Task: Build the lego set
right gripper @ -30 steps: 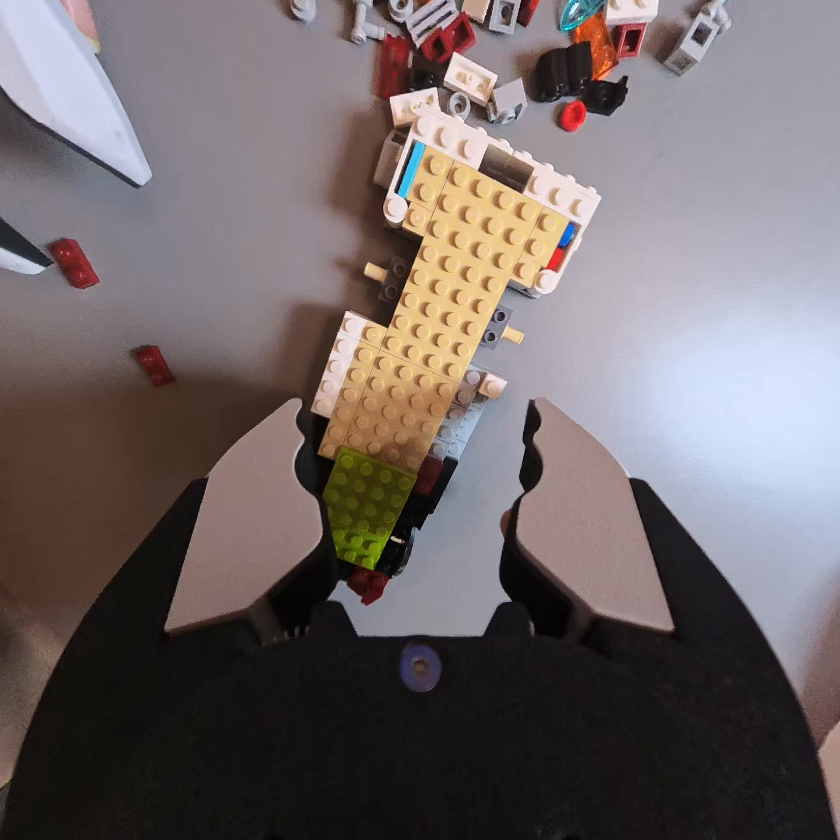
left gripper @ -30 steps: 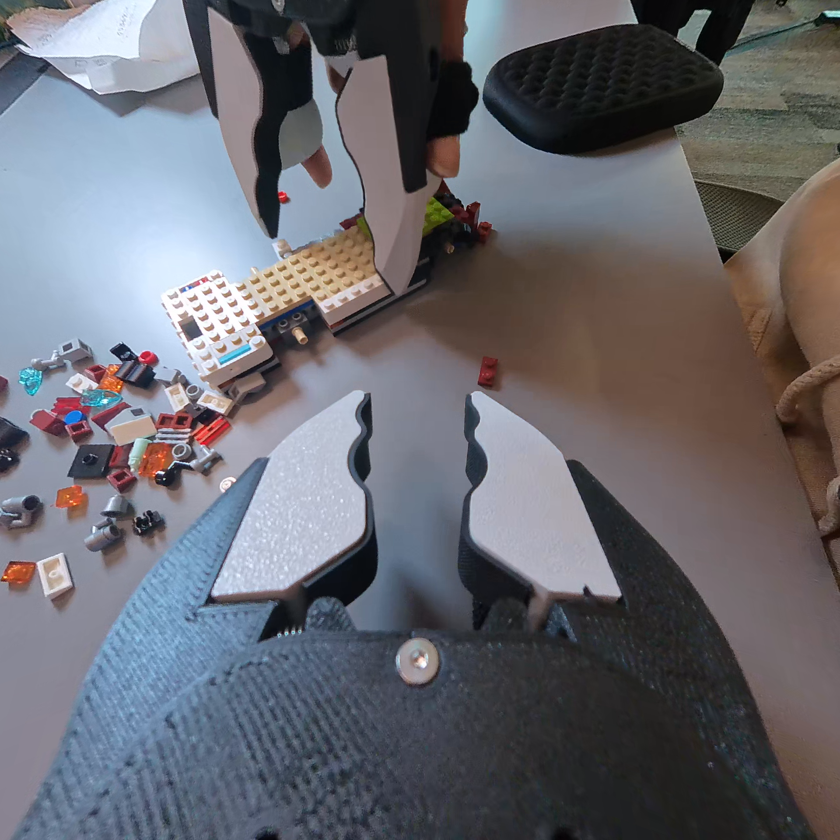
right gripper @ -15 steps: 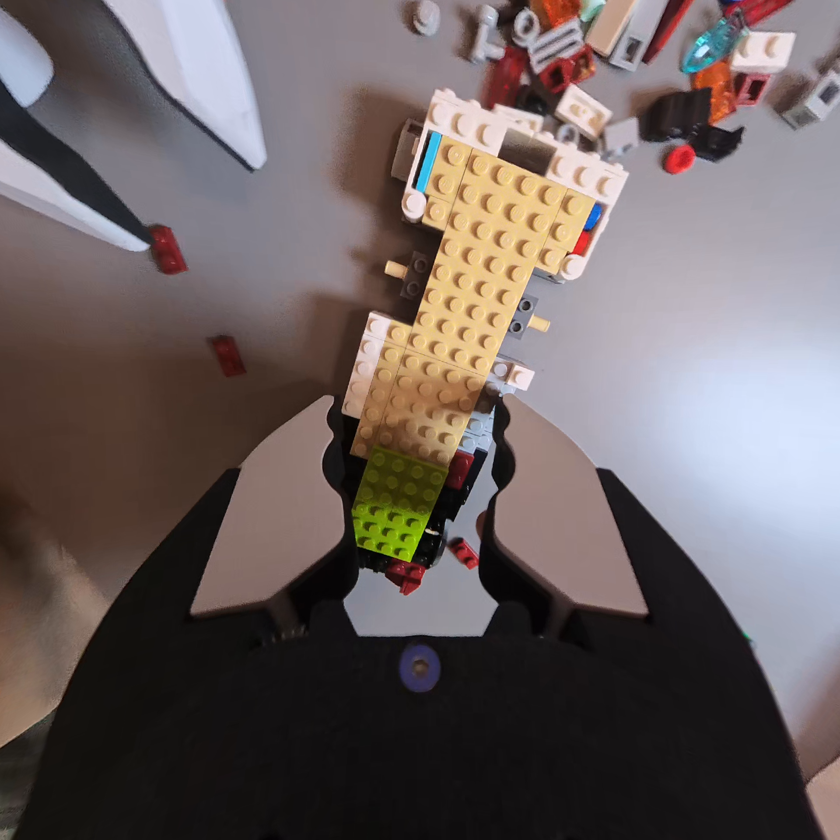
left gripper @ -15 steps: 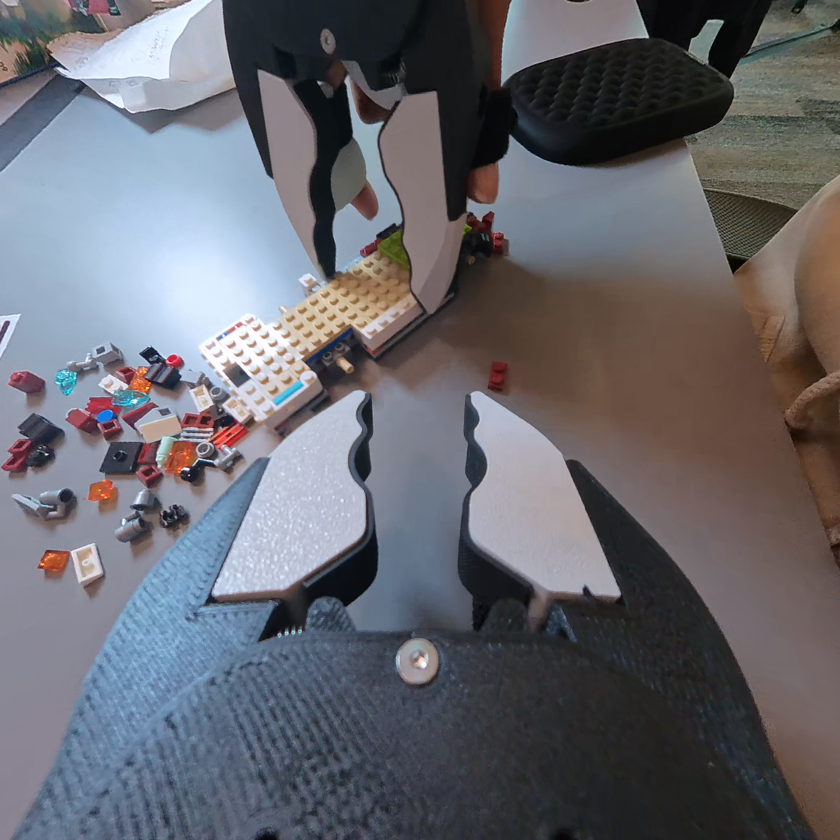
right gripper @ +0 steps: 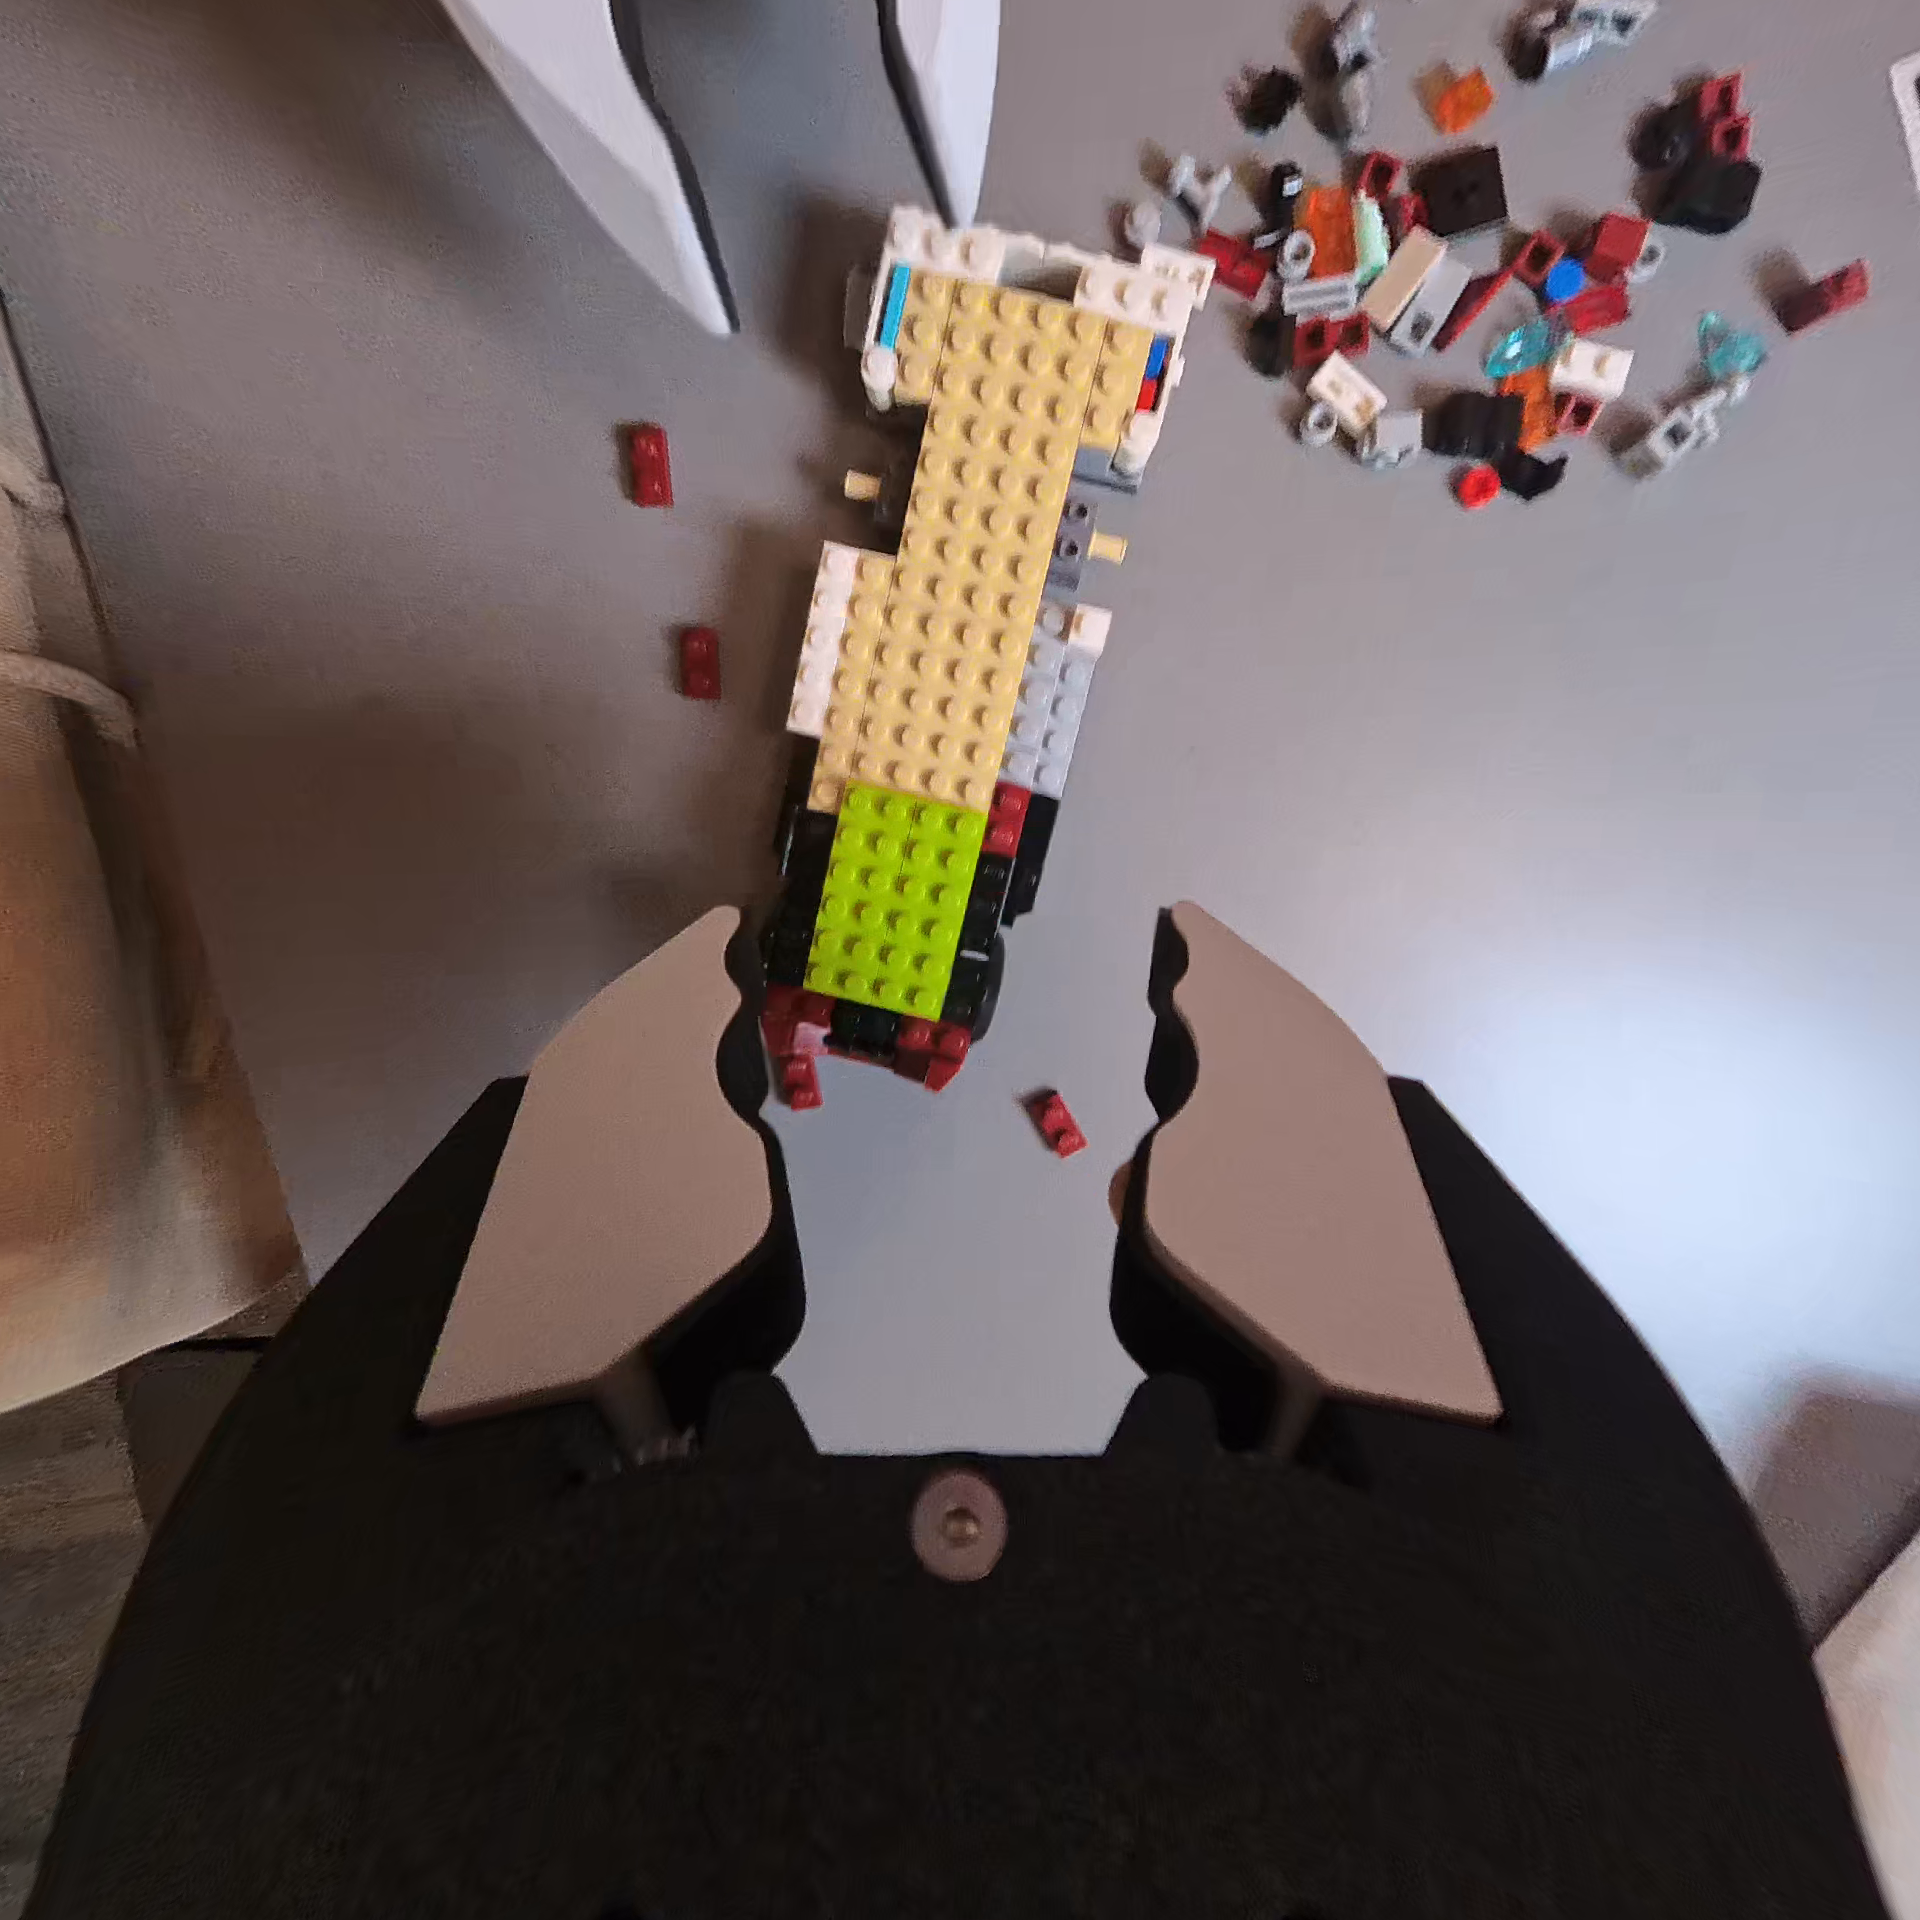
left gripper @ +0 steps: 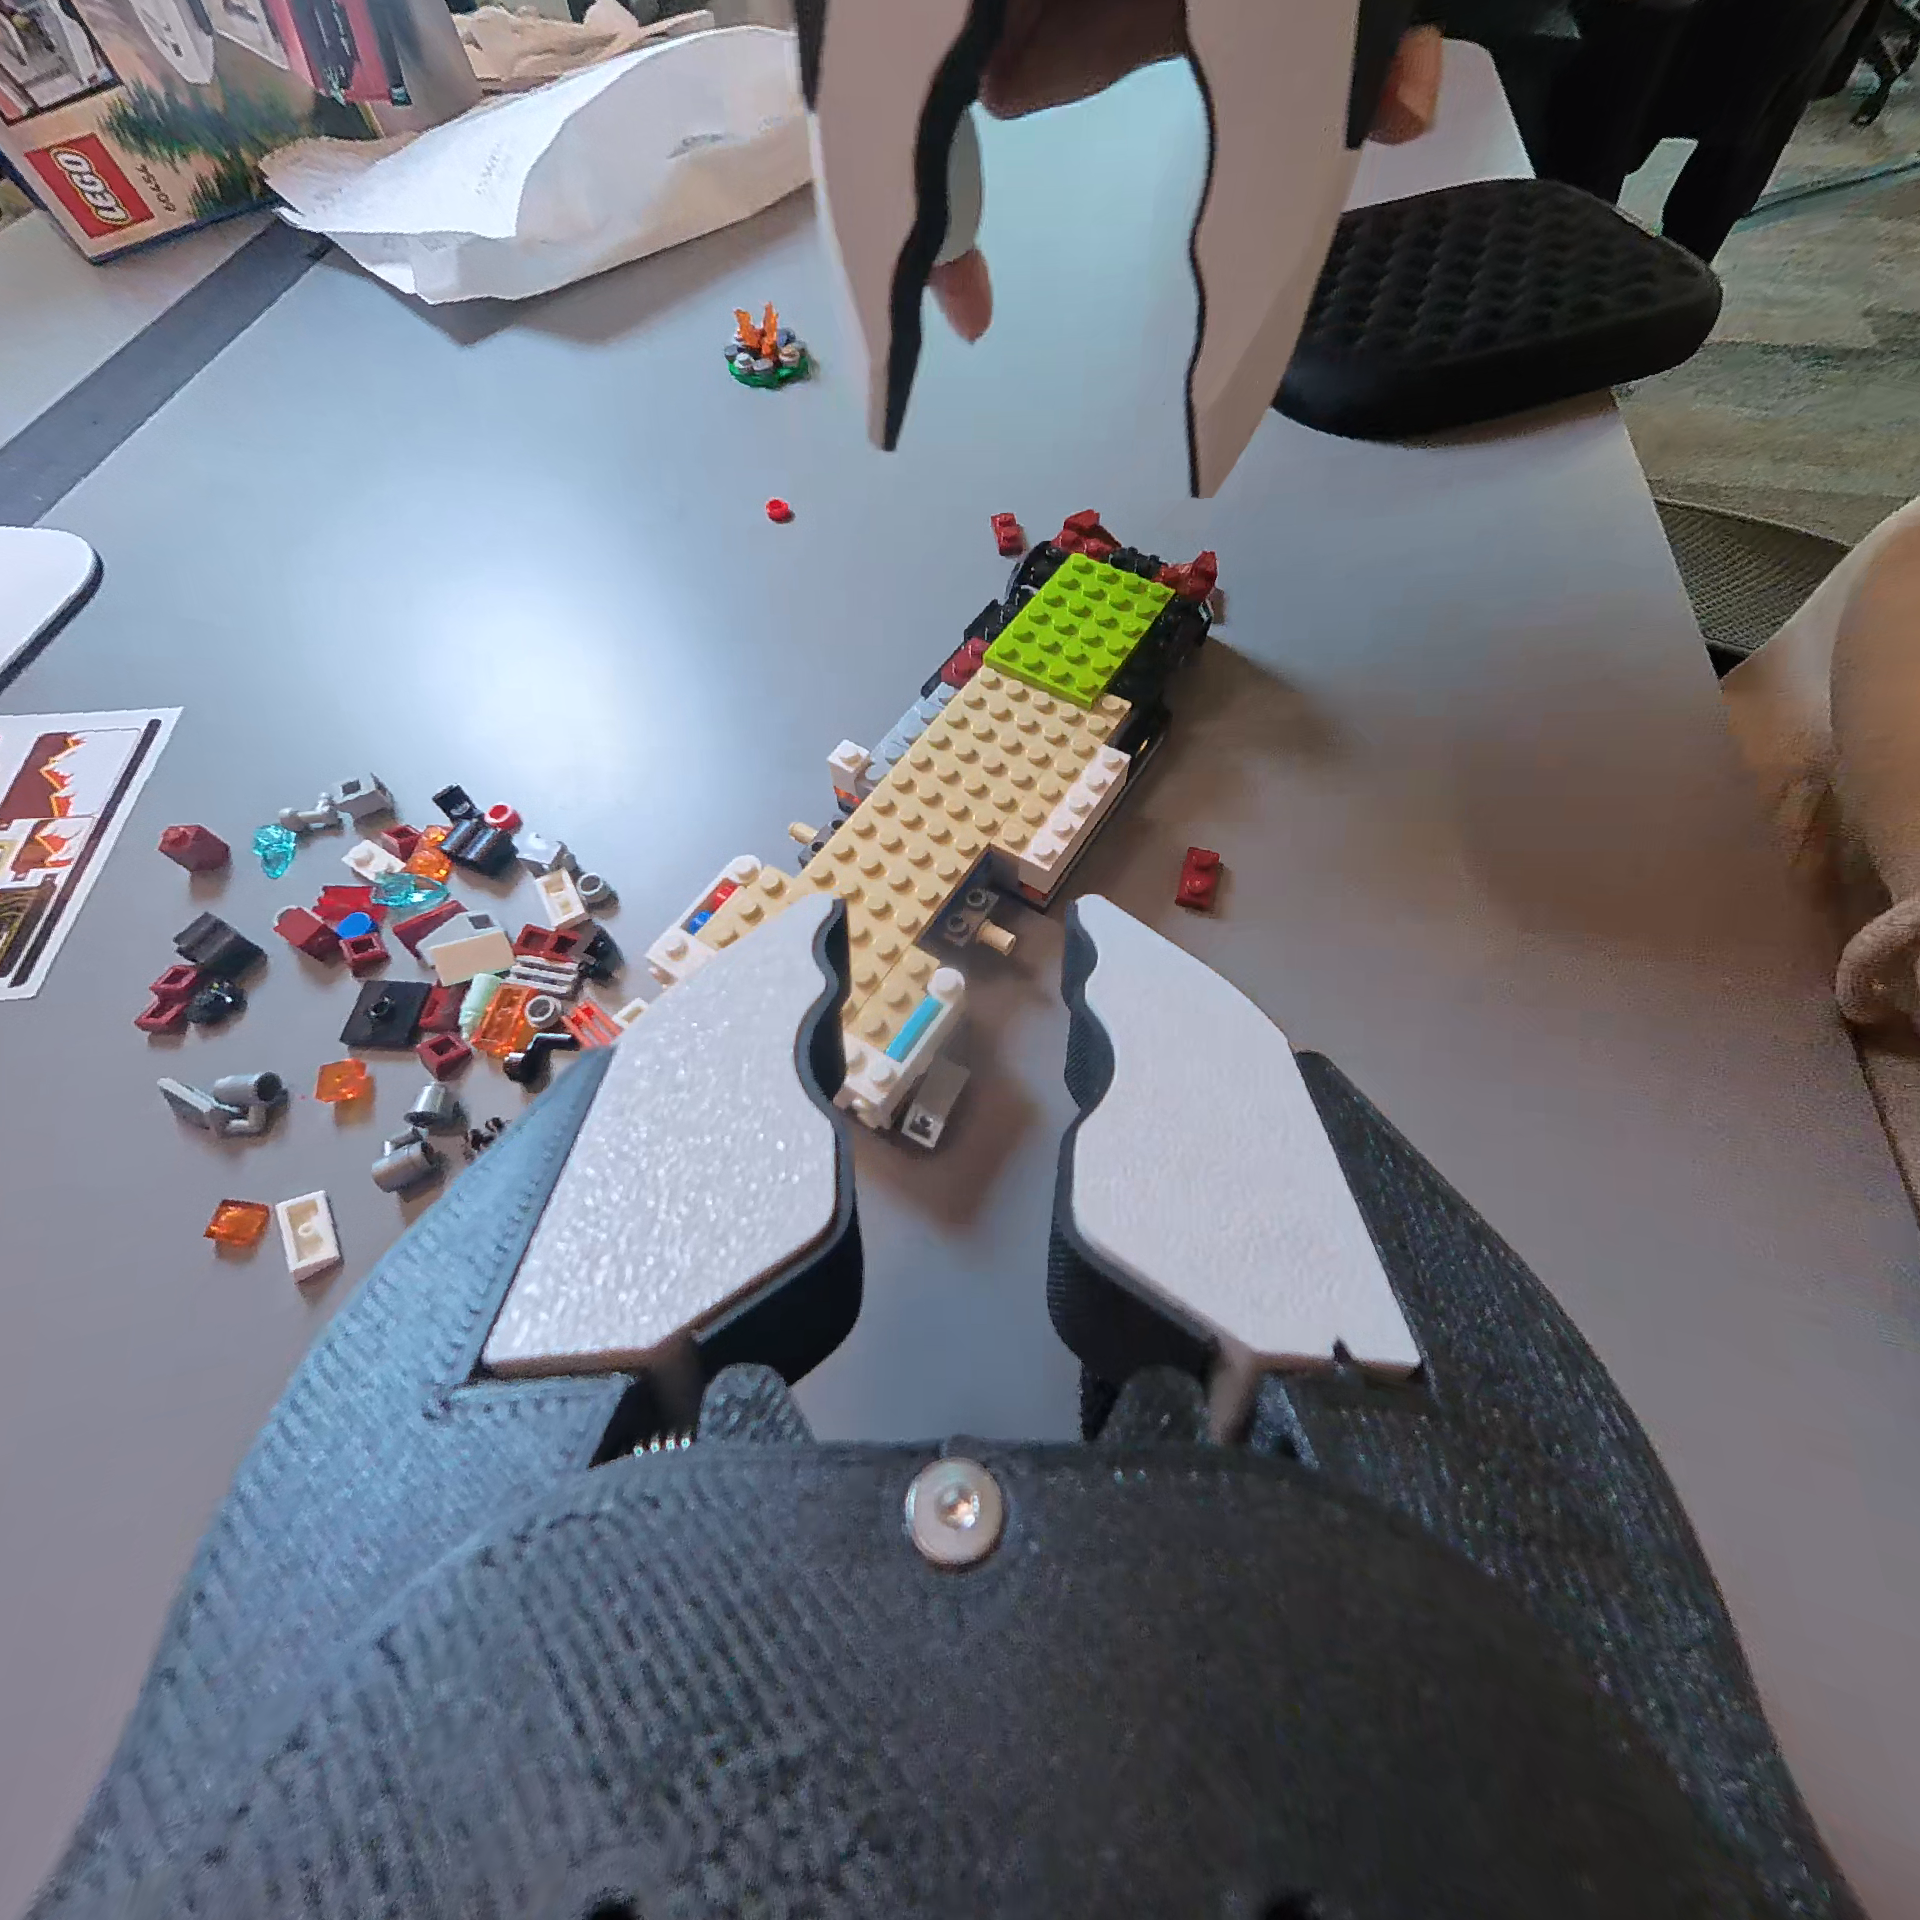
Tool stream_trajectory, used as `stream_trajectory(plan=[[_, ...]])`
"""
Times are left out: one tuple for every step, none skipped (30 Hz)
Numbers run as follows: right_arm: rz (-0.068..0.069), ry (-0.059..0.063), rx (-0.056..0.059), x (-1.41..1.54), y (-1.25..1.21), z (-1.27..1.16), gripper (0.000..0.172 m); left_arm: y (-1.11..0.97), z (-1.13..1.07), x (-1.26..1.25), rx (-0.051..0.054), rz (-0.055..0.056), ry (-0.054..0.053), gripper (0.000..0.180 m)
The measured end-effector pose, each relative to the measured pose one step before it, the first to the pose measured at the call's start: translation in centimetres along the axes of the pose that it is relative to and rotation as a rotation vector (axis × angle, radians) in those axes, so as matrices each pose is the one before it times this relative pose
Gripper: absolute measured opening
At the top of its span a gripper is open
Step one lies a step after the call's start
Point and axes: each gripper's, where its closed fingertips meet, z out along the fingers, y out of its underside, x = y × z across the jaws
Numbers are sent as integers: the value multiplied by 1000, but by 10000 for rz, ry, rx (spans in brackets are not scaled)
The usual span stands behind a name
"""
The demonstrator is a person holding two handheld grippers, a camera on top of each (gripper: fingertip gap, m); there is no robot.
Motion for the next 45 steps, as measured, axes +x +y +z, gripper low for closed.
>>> stream_trajectory(plan=[[117,139,-37,-276,744,144,73,73,13,-117,-7,-70,-4,39],[93,132,-76,-325,747,324,75,69,18,-81,-7,-61,7,39],[95,202,-107,-203,723,439,77,54,33,-45,-2,-51,16,39],[104,206,-54,-140,562,515,78,27,30,4,3,-36,24,39],[147,90,0,-221,393,565,79,27,41,26,-4,-15,17,39],[171,19,5,-212,276,543,80,22,39,1,-10,-1,0,39],[122,9,75,-158,91,438,81,36,34,-15,-10,-10,-2,39],[87,-5,97,-121,-41,325,81,54,35,-20,-17,-31,0,39],[60,-39,79,-128,-101,241,80,69,35,-40,-21,-35,-7,39],[42,-22,56,-78,-129,187,77,58,13,-54,-21,-25,-15,39],[28,14,-43,13,-21,182,73,33,-4,-57,-9,-17,-21,39],[-57,0,-104,-5,56,170,69,9,-6,-58,7,-19,-19,39],[-98,16,-36,22,-29,117,64,-7,-16,-50,5,-26,-16,39],[-37,-22,2,-11,-99,33,64,2,-7,-55,1,-18,-20,39],[-40,-32,-43,6,-21,15,64,21,-10,-51,-4,-8,-18,39],[-90,-17,-58,22,-5,-18,64,19,-10,-52,-3,-6,-17,39],[-107,-17,-33,35,-57,-68,63,4,-16,-50,5,-11,-15,39],[-69,-43,-23,26,-96,-114,63,-9,-7,-53,14,-21,-6,39],[-74,-40,-23,57,-130,-154,63,-22,-11,-23,18,-22,0,39],[-101,-23,-29,113,-154,-188,63,-6,-10,-27,13,-10,4,39],[-120,-11,-53,139,-158,-213,63,-13,-10,-37,7,-1,-14,39],[-169,16,-61,189,-200,-231,63,-1,-12,-45,8,2,-14,39],[-223,33,-54,216,-216,-226,63,-19,-29,-36,13,-6,-14,39],[-241,4,-67,224,-207,-166,63,-37,-31,-51,21,-8,-16,39],[-283,-26,-64,228,-178,-92,63,-32,-35,-31,18,-1,-14,39],[-293,-63,-77,225,-104,-15,63,-24,-22,-50,14,4,-24,39],[-287,-94,-101,220,-20,67,63,11,-18,-64,-2,4,-28,39],[-299,-104,-88,230,44,152,64,21,-24,-56,-9,-2,-25,39],[-253,-128,-72,204,88,228,64,24,-15,-39,-5,-10,-16,39],[-196,-152,-40,179,112,304,64,21,-12,-33,-4,-9,-21,39],[-142,-159,-4,148,94,350,64,15,-20,-68,-5,-3,-35,39],[-82,-163,-52,108,161,342,64,20,-8,-53,-5,-4,-28,39],[-103,-118,-74,125,203,317,64,16,-4,-59,-3,-12,-20,39],[-132,-63,-28,151,144,242,64,38,7,-63,-8,-21,-22,39],[-60,-88,203,104,-213,-18,64,39,24,-66,-7,-30,-16,38],[-69,-23,58,140,-41,-11,64,51,29,-72,-11,-41,-10,38],[-82,10,-24,115,50,40,64,71,38,-50,-14,-40,-3,38],[-51,-32,18,30,0,27,64,77,61,-60,-22,-36,-4,38],[-54,-13,32,34,-28,8,64,95,59,-42,-28,-28,-4,38],[-35,-11,45,36,-27,11,64,76,59,-48,-20,-28,2,38],[-23,-14,39,19,-14,-6,64,68,50,-37,-18,-36,1,39],[-31,-1,39,29,-8,2,64,53,48,-46,-14,-33,-5,39],[1,-15,28,6,-5,-2,64,20,30,-32,-4,-24,-2,39],[-11,-3,20,3,-8,-3,64,19,27,-32,-1,-24,-8,39],[-24,5,25,-8,-24,-7,64,-5,9,-33,12,-21,-15,38]])
